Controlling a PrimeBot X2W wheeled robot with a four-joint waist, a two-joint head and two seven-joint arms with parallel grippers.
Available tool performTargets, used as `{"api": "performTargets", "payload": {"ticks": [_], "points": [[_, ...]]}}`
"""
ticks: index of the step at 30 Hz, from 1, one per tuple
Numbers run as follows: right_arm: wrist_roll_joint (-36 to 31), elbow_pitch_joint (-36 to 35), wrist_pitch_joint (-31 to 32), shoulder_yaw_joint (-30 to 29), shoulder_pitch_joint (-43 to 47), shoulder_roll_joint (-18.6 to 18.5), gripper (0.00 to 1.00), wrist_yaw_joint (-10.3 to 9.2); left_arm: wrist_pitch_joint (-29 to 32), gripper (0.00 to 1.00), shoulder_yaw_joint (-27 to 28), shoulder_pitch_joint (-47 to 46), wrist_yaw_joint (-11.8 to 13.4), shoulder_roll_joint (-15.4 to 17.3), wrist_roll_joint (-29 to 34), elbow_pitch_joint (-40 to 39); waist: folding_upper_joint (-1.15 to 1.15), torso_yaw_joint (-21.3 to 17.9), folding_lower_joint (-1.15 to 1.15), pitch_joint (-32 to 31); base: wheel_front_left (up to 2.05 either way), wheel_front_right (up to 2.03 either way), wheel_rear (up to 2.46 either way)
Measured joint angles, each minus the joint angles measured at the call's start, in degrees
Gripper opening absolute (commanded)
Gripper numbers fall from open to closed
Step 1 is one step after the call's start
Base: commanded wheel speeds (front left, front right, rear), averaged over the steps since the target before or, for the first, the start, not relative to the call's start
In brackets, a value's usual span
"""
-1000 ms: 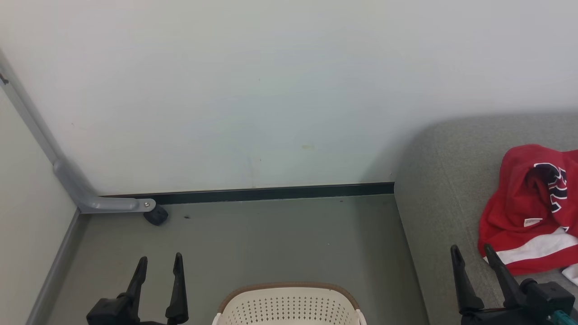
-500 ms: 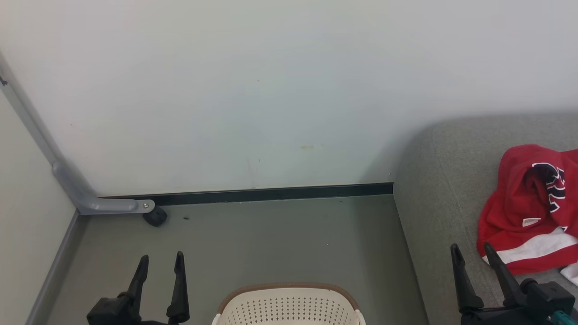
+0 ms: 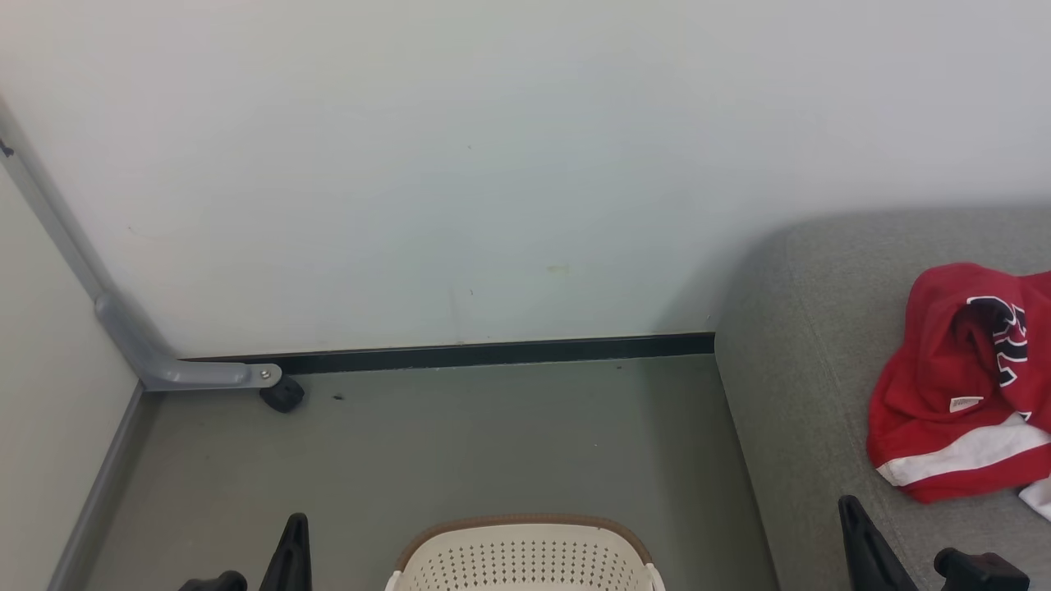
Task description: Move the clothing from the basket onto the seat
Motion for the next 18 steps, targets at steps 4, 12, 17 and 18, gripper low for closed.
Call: {"api": "performTargets", "payload": {"ticks": [4, 12, 17, 18], "points": [[3.0, 0.09, 1.02, -1.01, 0.0, 0.37, 0.0, 0.24, 1.02, 0.0, 0.66, -0.01, -0.55, -0.31, -2.82, 0.02, 0.0, 0.06, 0.0, 0.01, 0.0, 0.0, 0.0], [8.4, 0.2, 2.77, -2.97, -0.03, 1.24, 0.0, 1.16, 2.86, 0.0, 2.14, -0.05, -1.37, -0.68, -8.8, 0.02, 0.0, 0.19, 0.0, 0.03, 0.0, 0.0, 0.0], [11.87, 0.24, 3.83, -4.15, -0.04, 1.78, 0.0, 1.67, 4.03, 0.0, 3.13, -0.09, -1.91, -0.96, -12.25, 0.02, 0.0, 0.26, 0.0, 0.04, 0.0, 0.0, 0.0], [12.69, 0.24, 4.25, -4.44, -0.06, 1.92, 0.0, 1.68, 4.28, 0.0, 3.35, -0.09, -1.92, -0.98, -12.81, 0.02, 0.0, 0.27, 0.0, 0.05, 0.0, 0.0, 0.0]]}}
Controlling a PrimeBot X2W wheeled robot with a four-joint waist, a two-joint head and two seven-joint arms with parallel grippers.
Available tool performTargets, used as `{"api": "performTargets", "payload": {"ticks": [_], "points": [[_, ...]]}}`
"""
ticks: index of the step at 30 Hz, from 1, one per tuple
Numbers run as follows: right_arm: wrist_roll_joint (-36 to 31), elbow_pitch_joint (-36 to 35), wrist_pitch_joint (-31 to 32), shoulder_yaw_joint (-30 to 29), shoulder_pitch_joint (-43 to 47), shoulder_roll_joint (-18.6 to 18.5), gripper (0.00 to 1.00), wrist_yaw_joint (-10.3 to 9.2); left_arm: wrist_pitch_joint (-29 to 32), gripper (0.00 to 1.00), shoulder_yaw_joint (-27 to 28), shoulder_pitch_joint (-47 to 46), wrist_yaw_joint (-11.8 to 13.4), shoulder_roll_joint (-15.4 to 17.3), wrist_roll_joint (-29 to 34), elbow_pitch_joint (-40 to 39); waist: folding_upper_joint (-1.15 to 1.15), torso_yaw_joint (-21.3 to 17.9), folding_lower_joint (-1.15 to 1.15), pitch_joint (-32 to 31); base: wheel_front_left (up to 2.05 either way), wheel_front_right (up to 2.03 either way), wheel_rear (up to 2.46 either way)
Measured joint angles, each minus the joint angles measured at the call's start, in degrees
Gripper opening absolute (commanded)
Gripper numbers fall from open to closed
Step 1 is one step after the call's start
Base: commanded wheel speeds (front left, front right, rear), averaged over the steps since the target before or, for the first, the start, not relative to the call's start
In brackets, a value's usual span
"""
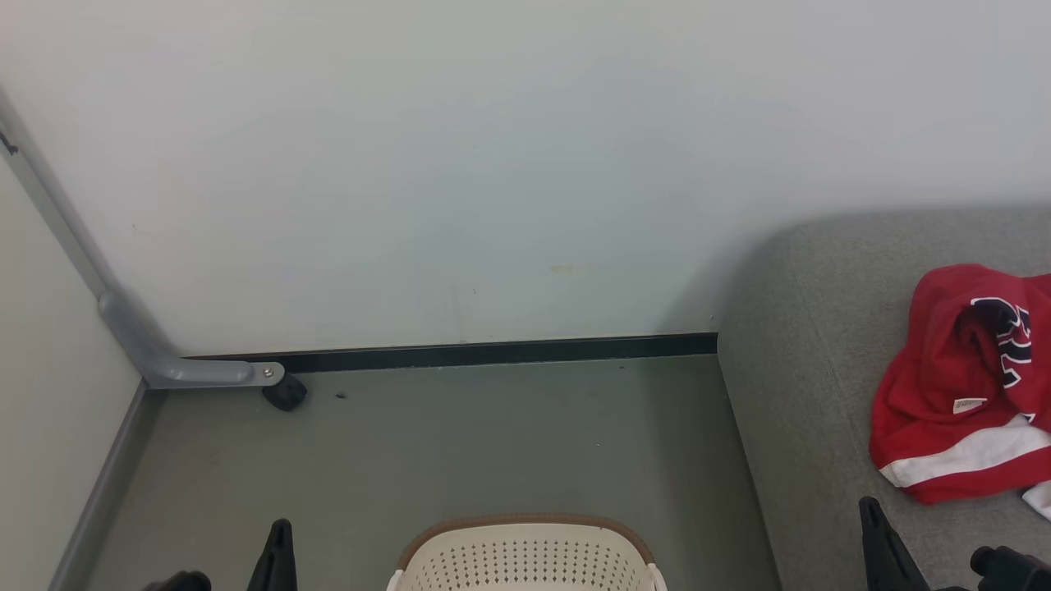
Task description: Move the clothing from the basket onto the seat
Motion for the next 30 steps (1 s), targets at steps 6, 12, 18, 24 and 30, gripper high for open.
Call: {"api": "performTargets", "payload": {"ticks": [6, 12, 18, 24, 30], "points": [[3.37, 0.04, 1.02, -1.16, -0.14, 0.58, 0.0, 0.52, 1.12, 0.0, 0.71, -0.04, -0.98, -0.24, -3.34, -0.01, 0.0, 0.07, 0.0, 0.02, 0.0, 0.0, 0.0], [8.31, 0.09, 2.55, -2.88, -0.77, 1.29, 0.0, 1.08, 2.58, 0.0, 2.1, -0.07, -1.89, -0.37, -7.73, -0.02, 0.0, 0.17, 0.0, 0.04, 0.0, 0.0, 0.0], [12.4, 0.11, 3.85, -4.33, -0.8, 1.92, 0.0, 1.56, 3.7, 0.0, 3.02, -0.11, -2.45, -0.56, -11.66, -0.04, 0.0, 0.25, 0.0, 0.06, 0.0, 0.0, 0.0], [16.51, 0.14, 5.06, -5.77, -0.87, 2.61, 0.0, 2.1, 5.11, 0.0, 4.11, -0.16, -3.01, -0.76, -15.95, -0.07, 0.0, 0.33, 0.0, 0.09, 0.0, 0.0, 0.0], [20.5, 0.18, 6.22, -7.19, -0.91, 3.25, 0.0, 2.86, 6.17, 0.0, 5.22, -0.34, -4.0, -1.21, -20.36, -0.11, 0.0, 0.42, 0.0, 0.11, 0.0, 0.0, 0.0]]}}
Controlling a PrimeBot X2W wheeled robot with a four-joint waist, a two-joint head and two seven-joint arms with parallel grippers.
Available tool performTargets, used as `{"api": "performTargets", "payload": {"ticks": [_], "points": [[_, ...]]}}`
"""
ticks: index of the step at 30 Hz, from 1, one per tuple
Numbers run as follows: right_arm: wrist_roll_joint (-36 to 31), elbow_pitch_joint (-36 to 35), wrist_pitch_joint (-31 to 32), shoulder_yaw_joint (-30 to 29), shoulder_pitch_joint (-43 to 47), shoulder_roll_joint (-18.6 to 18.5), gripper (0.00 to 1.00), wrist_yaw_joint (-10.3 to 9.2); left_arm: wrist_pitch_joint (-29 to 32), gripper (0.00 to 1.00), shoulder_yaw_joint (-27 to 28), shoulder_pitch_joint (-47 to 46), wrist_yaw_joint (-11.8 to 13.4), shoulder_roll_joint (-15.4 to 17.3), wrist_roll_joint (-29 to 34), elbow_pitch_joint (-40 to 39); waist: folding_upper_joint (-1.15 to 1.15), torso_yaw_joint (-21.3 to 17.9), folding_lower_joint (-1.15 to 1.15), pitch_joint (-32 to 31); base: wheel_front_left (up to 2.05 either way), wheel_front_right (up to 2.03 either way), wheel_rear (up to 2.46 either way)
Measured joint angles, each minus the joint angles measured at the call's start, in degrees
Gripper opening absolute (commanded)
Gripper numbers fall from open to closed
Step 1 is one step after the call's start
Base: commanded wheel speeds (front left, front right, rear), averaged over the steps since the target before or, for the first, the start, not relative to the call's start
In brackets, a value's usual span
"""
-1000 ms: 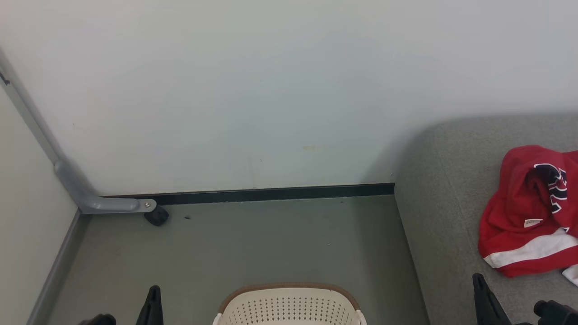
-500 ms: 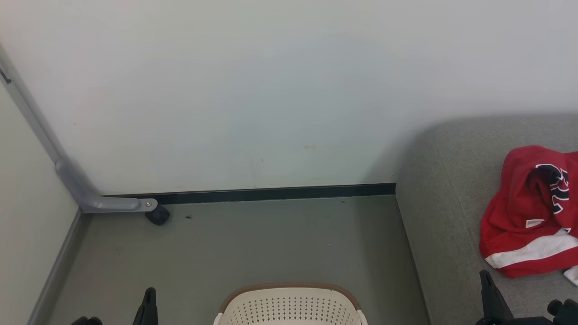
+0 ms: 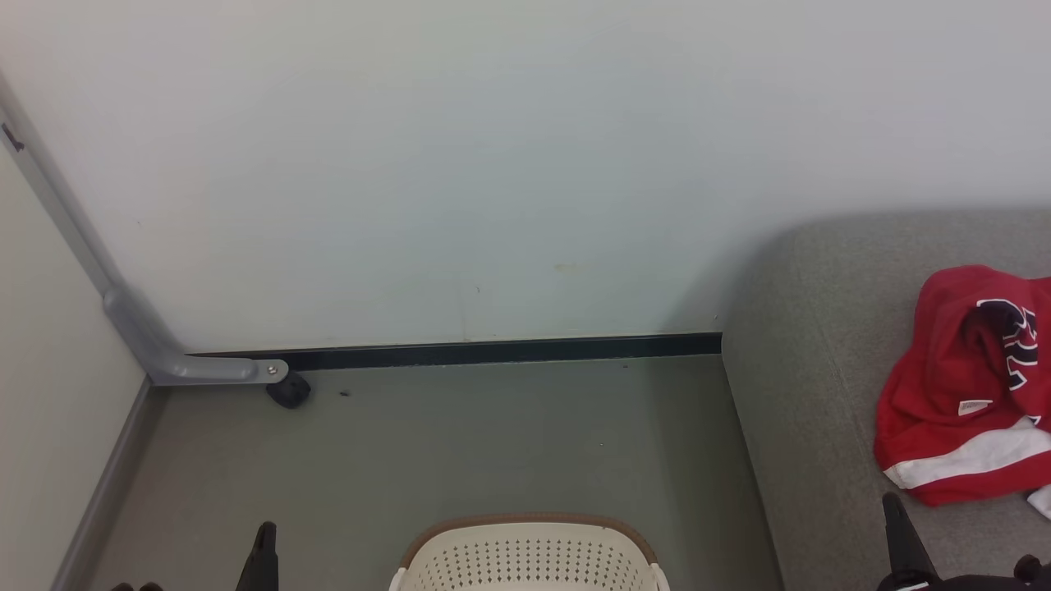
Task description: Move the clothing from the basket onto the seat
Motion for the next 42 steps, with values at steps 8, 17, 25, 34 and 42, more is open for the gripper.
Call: {"api": "performTargets", "payload": {"ticks": [8, 17, 25, 34, 42], "points": [[5.67, 0.02, 1.72, -1.89, -0.09, 0.99, 0.0, 0.68, 1.85, 0.0, 1.25, -0.43, -0.76, -0.41, -5.08, -0.02, 0.0, 0.11, 0.0, 0.03, 0.0, 0.0, 0.0], [11.71, 0.07, 3.39, -4.04, -0.4, 1.8, 0.0, 1.67, 3.54, 0.0, 2.81, -0.74, -2.01, -0.81, -11.44, -0.1, 0.0, 0.23, 0.0, 0.06, 0.0, 0.0, 0.0], [17.34, 0.11, 4.99, -5.95, -1.1, 2.76, 0.0, 2.24, 5.16, 0.0, 4.31, -0.87, -2.68, -0.98, -16.48, -0.12, 0.0, 0.35, 0.0, 0.09, 0.0, 0.0, 0.0], [23.53, 0.14, 6.92, -8.06, -1.13, 3.58, 0.0, 3.26, 7.01, 0.0, 5.89, -1.0, -4.03, -1.31, -22.81, -0.19, 0.0, 0.47, 0.0, 0.12, 0.0, 0.0, 0.0], [28.8, 0.16, 8.46, -9.93, -1.18, 4.56, 0.0, 4.01, 8.76, 0.0, 7.16, -1.24, -5.02, -1.72, -28.36, -0.29, 0.0, 0.58, 0.0, 0.15, 0.0, 0.0, 0.0]]}}
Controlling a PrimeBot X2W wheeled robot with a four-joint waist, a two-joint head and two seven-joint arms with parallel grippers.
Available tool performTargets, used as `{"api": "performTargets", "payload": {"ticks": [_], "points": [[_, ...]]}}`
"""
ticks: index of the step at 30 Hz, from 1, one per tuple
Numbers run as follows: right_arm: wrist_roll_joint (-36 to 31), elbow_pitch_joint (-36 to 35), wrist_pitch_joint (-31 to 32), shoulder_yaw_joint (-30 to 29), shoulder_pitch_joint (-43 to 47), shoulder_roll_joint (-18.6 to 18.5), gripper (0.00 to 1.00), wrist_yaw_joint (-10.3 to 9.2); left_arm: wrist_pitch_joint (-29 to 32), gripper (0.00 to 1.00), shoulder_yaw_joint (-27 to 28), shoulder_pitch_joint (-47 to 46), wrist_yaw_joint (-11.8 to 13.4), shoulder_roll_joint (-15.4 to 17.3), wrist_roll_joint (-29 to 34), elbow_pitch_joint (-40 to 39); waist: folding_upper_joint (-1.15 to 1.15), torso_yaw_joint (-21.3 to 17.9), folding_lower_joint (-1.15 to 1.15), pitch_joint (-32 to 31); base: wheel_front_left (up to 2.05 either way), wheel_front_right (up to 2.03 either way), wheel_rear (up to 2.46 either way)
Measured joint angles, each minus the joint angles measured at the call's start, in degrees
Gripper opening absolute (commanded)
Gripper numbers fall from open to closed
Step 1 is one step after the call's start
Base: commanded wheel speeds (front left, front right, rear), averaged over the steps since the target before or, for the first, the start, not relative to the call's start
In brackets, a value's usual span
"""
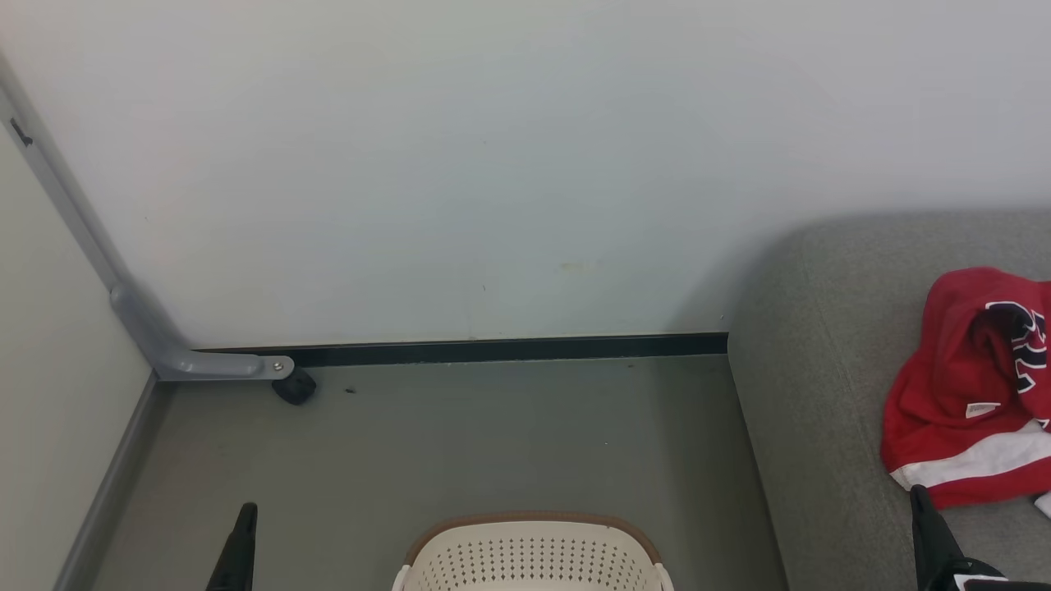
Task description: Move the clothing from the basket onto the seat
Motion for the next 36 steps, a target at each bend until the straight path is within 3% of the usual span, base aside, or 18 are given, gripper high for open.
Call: {"api": "performTargets", "payload": {"ticks": [5, 36], "points": [[2.89, 0.01, 0.91, -0.92, -0.05, 0.36, 0.0, 0.19, 0.76, 0.0, 0.76, -0.7, -0.47, -0.22, -2.38, -0.09, 0.0, 0.05, 0.0, 0.01, 0.0, 0.0, 0.0], [2.92, 0.0, 0.9, -1.0, -0.15, 0.41, 0.0, 0.19, 0.76, 0.0, 0.78, -0.73, -0.47, -0.38, -3.2, -0.09, 0.0, 0.05, 0.0, 0.02, 0.0, 0.0, 0.0]]}}
